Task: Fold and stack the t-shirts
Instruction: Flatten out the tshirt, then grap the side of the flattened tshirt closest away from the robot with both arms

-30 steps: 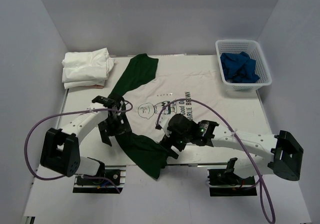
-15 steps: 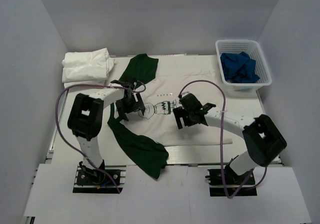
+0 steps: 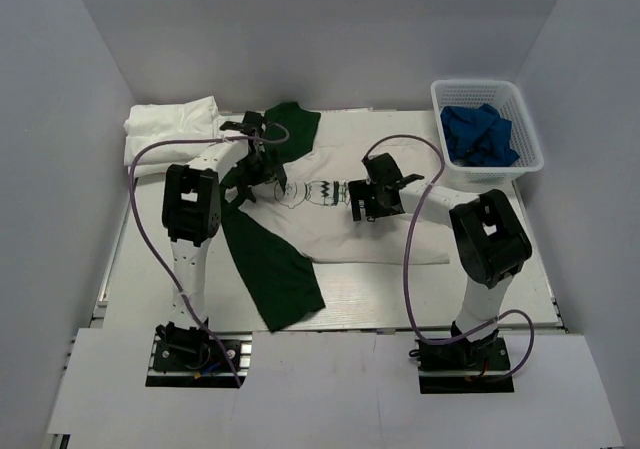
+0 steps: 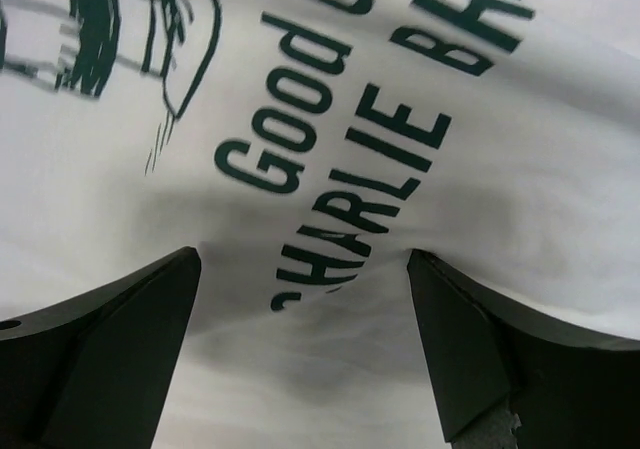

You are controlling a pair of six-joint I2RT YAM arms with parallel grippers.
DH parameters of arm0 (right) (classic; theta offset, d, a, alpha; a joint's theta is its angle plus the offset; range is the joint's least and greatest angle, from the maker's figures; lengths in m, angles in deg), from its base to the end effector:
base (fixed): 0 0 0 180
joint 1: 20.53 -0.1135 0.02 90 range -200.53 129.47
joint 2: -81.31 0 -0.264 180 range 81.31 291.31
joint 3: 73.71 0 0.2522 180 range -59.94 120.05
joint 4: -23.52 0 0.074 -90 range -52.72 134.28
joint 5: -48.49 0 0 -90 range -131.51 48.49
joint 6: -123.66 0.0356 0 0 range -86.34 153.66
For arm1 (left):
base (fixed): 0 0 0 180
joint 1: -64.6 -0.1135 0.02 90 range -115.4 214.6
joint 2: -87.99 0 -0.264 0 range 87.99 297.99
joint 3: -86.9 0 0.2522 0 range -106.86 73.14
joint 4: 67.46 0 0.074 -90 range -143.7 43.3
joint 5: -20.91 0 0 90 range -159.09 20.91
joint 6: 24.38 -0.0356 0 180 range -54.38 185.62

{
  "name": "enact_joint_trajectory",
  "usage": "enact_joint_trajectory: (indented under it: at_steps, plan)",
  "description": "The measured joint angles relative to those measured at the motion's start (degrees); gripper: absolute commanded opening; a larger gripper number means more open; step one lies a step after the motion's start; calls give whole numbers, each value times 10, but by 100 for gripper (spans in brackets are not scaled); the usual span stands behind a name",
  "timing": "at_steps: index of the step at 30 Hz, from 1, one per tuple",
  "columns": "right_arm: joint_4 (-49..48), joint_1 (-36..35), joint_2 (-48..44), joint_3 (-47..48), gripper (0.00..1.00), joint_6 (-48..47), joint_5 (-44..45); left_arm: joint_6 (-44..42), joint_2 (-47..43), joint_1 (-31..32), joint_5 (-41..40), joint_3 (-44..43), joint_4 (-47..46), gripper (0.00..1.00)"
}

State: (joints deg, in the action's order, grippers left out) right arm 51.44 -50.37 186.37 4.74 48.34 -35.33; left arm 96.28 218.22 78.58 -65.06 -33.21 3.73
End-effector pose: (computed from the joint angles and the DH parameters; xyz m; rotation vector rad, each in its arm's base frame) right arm 0.3294 0.1845 0.1664 -0.2897 2.5071 0.1796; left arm 0.4412 -0.1124 0.1625 -0.4304 2.9916 -0.1856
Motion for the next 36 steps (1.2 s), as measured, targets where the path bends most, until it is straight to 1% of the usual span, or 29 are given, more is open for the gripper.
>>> enact_joint_trajectory:
  at_steps: [3,5,7,9,11,14,16,20,22,24,26,29,32,34,36]
  plan:
    - [-3,5,23,32,90,-16,-17,-36,48,-17,7,-90,-23,100]
    - [-3,5,31,49,90,-26,-30,-63,69,-24,10,-127,-48,100]
    - [-4,4,30,55,90,-34,-50,-83,70,-30,10,-129,-66,100]
    - [-5,4,22,56,90,-36,-69,-100,54,-32,12,-102,-87,100]
    - [-7,4,2,54,90,-35,-89,-111,18,-32,12,-50,-93,100]
    - [-22,4,-65,29,90,-26,-98,-115,-57,-32,9,33,-92,100]
    - [-34,4,-130,0,90,-10,-90,-104,-128,-31,1,99,-93,100]
    - [-40,10,-247,-49,90,50,-57,-57,-316,-31,-6,256,-100,100]
    - [-40,19,-282,-73,90,85,-48,-31,-409,-31,-6,334,-95,100]
    - [-31,29,-304,-104,90,119,-41,-3,-485,-31,-6,407,-87,100]
    - [-10,39,-315,-138,90,148,-30,24,-541,-31,-3,485,-81,100]
    - [26,52,-335,-192,90,186,-4,67,-598,-28,7,593,-65,100]
    - [54,61,-381,-237,90,214,18,105,-639,-25,27,673,-63,100]
    - [60,66,-418,-256,90,227,34,126,-659,-25,45,713,-75,95]
    - [60,71,-448,-265,90,237,48,140,-667,-24,60,744,-96,88]
